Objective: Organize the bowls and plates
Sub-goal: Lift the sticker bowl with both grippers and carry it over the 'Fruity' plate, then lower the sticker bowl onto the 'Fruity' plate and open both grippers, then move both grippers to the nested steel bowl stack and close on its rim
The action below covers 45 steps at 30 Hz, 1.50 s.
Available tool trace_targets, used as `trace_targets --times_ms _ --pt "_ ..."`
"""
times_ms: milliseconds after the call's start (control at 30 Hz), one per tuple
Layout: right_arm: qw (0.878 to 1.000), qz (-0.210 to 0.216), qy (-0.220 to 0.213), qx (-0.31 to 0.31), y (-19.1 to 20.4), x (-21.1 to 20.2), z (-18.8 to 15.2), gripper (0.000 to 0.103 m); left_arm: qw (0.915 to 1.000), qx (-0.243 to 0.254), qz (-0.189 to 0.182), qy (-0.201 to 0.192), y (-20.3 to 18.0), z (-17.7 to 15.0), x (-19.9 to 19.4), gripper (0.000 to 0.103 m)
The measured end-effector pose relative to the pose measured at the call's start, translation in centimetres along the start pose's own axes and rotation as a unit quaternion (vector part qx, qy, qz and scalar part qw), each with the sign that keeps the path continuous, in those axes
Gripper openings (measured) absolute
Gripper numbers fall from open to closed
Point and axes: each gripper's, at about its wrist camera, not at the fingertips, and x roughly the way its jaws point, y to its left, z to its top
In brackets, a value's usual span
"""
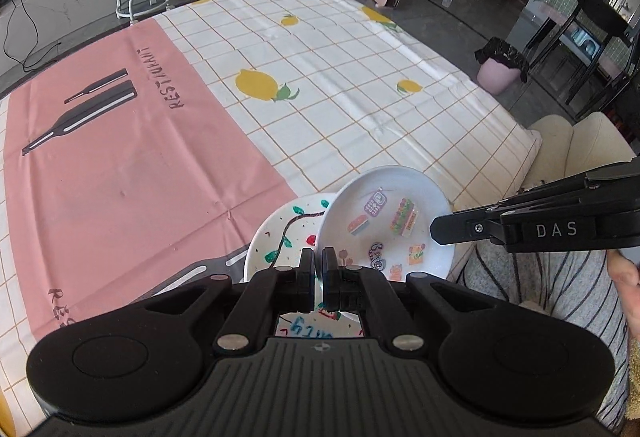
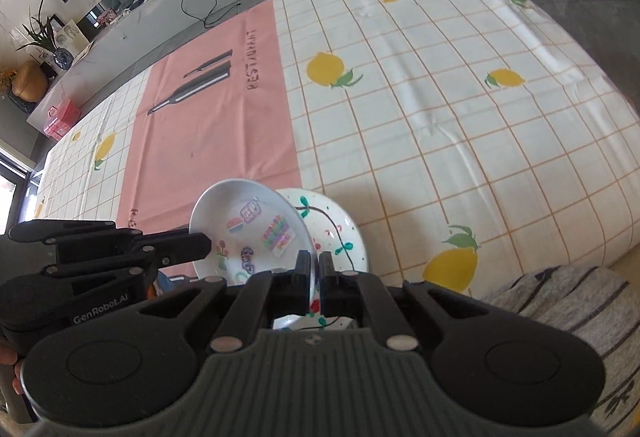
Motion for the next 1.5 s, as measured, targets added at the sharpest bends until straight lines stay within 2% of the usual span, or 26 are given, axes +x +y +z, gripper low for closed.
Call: trace_targets --times_ms 167,300,400,600,700,800,867,933,967,1000,1100,1367,1500 --pt "0.999 0.009 0.032 0.007 -1.0 2.2 -0.4 0.002 0.9984 0.026 0.015 0.048 -0.5 -0.6 1.5 0.004" --pt "0.999 -0.01 0.05 -0.017 -0.8 3.8 -0.6 0.002 0.9971 0.042 0.034 0.054 -1.3 -0.9 2.3 0.005" --pt "0.998 -0.005 0.06 -0.015 -0.9 4.7 -0.6 0.002 0.9954 0.048 0.058 0.058 -1.5 -1.0 2.8 0.005" --pt "0.998 -0.006 0.067 -0.018 -0.5 5.7 -0.4 0.002 0.994 0.044 0.073 0.069 -1.3 -1.0 3.7 0.01" --pt "0.997 -0.008 0.071 -0.011 -0.6 6.1 -0.3 0.002 0.993 0.051 0.088 0.059 -1.5 -1.0 3.8 0.023" --pt "0.998 -0.005 0.069 -0.002 -0.9 6.4 -0.3 0.002 0.9919 0.058 0.102 0.05 -1.6 -1.0 3.8 0.027" --pt "0.998 -0.003 0.066 0.004 -0.9 6.5 -0.2 0.003 0.9918 0.058 0.105 0.043 -1.7 -1.0 3.7 0.034" --pt "0.998 0.0 0.067 0.007 -0.9 6.4 -0.2 0.008 0.9917 0.06 0.109 0.033 -1.8 -1.0 3.3 0.045" --pt "0.998 0.003 0.07 0.007 -0.9 6.4 -0.1 0.017 0.9915 0.061 0.112 0.027 -1.9 -1.0 3.1 0.046" --pt "0.997 0.011 0.071 0.003 -0.8 6.2 -0.1 0.035 0.9906 0.061 0.121 0.021 -2.1 -1.0 2.8 0.044" --pt "0.998 0.002 0.054 -0.014 -0.3 5.3 -0.2 0.05 0.989 0.061 0.134 -0.002 -2.4 -0.8 1.5 0.045" --pt "1.0 0.012 0.023 -0.009 0.3 2.3 -0.3 0.065 0.9837 0.054 0.156 -0.071 -3.2 -1.0 -3.9 0.054" --pt "0.999 0.022 0.002 -0.032 2.3 0.7 -0.7 0.071 0.9789 0.027 0.179 -0.095 -2.6 -2.1 -7.8 0.061"
